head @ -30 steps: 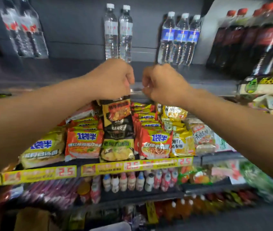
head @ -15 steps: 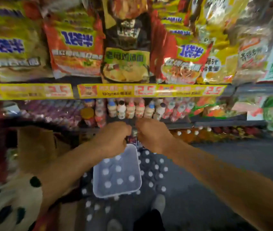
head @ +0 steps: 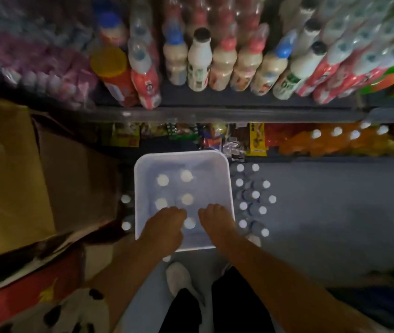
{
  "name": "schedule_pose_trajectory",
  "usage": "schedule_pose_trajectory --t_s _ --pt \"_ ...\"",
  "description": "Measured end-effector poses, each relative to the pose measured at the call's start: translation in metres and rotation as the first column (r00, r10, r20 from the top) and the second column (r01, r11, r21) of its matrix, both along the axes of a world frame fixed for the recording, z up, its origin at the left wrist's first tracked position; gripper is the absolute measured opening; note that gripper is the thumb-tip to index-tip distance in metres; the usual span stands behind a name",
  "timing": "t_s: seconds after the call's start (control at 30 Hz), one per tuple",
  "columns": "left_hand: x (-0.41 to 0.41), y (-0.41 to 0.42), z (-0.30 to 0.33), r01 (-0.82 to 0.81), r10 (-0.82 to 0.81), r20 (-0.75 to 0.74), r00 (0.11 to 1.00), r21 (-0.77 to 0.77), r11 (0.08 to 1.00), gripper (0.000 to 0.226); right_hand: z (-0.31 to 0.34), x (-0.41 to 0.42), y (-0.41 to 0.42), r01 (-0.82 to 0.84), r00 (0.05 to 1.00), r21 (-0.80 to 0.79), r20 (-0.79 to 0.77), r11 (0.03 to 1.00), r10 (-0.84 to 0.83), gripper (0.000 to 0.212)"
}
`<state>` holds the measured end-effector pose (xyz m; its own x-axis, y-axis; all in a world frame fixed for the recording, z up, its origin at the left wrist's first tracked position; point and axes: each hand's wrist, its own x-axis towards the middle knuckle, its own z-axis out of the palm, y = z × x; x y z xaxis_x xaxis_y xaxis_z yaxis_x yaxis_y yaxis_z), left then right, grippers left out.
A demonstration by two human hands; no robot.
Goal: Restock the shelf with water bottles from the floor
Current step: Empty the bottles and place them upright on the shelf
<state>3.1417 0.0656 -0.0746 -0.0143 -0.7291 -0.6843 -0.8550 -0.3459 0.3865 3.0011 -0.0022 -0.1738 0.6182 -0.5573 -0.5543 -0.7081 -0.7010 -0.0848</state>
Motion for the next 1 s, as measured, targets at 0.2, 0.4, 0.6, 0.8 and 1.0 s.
schedule_pose_trajectory --t_s 0.2,0.4,0.6,0.8,1.0 --pt "0.007 0.005 -0.003 -0.068 0.068 -0.002 0.998 -0.020 0.998 0.046 0.048 -0.002 -0.016 -0.146 0.982 0.049 -0.113 0.988 0.151 0.033" --pt "0.019 -0.029 0.094 -0.081 0.077 -0.050 0.996 -0.088 0.993 0.051 0.200 -0.004 -0.052 -0.077 0.996 0.159 0.053 0.984 0.069 0.046" --pt "0.028 -0.059 0.237 -0.064 -0.011 -0.319 0.948 -0.223 0.973 0.088 0.443 -0.009 -0.089 -0.144 0.939 0.082 0.325 0.986 0.110 0.024" --pt "0.013 -0.070 0.388 -0.111 -0.138 -0.498 0.856 -0.438 0.892 0.069 0.642 -0.025 -0.095 -0.085 0.803 -0.079 0.585 0.993 0.115 0.018" --pt "-0.009 -0.080 0.508 -0.253 -0.148 -0.474 0.868 -0.679 0.689 0.049 0.760 -0.048 -0.085 0.055 0.538 -0.013 0.843 0.998 -0.018 0.018"
